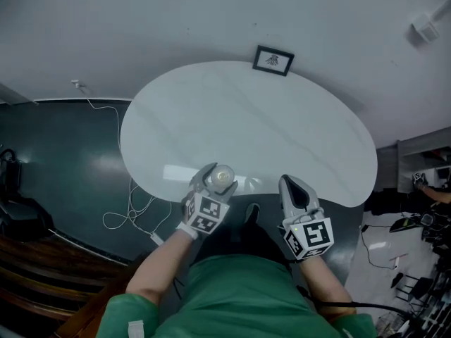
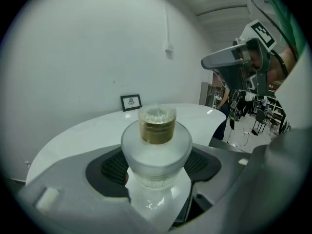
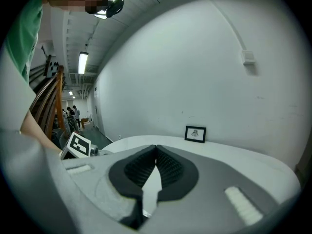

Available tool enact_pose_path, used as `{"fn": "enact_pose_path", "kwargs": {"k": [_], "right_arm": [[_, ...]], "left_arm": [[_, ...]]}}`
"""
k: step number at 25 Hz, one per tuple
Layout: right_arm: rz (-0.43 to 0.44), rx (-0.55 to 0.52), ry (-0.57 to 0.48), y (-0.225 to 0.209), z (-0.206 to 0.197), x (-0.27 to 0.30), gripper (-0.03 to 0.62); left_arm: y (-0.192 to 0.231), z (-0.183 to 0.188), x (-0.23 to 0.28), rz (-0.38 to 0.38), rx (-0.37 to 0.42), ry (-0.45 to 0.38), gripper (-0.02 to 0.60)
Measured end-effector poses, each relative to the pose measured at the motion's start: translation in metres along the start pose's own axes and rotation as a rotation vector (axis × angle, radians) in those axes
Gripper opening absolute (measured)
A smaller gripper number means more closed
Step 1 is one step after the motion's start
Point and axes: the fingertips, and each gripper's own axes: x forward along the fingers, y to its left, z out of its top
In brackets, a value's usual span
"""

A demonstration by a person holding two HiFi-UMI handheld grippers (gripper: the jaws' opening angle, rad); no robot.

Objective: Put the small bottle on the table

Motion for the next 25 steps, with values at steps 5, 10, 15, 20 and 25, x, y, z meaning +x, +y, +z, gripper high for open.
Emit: {"fn": "enact_pose_path", "kwargs": {"k": [5,10,15,20,25], "right_arm": [[0.015,0.001,0.030,-0.005,-0.011,0.003,0.003],[0.017,0.000,0.047,-0.016,-0.016,0.004,0.003],[0.008,0.018,0.067,-0.031,-0.025,0.005,0.003],[0.013,0.037,0.075,-0.042,-0.030,0.012,0.003],[0.026,0.040,0.090,-0.044,-0.032,0.020,0.003]], "left_arm": [[-0.001,-0.007,0.023,-0.007,0.007,0.019,0.342],[0.003,-0.014,0.045,-0.008,0.009,0.038,0.342],[0.006,-0.017,0.060,-0.001,0.000,0.049,0.342],[0.008,-0.022,0.074,0.006,0.003,0.069,0.342],[0.006,-0.025,0.084,-0.020,0.020,0.086,0.342]]}}
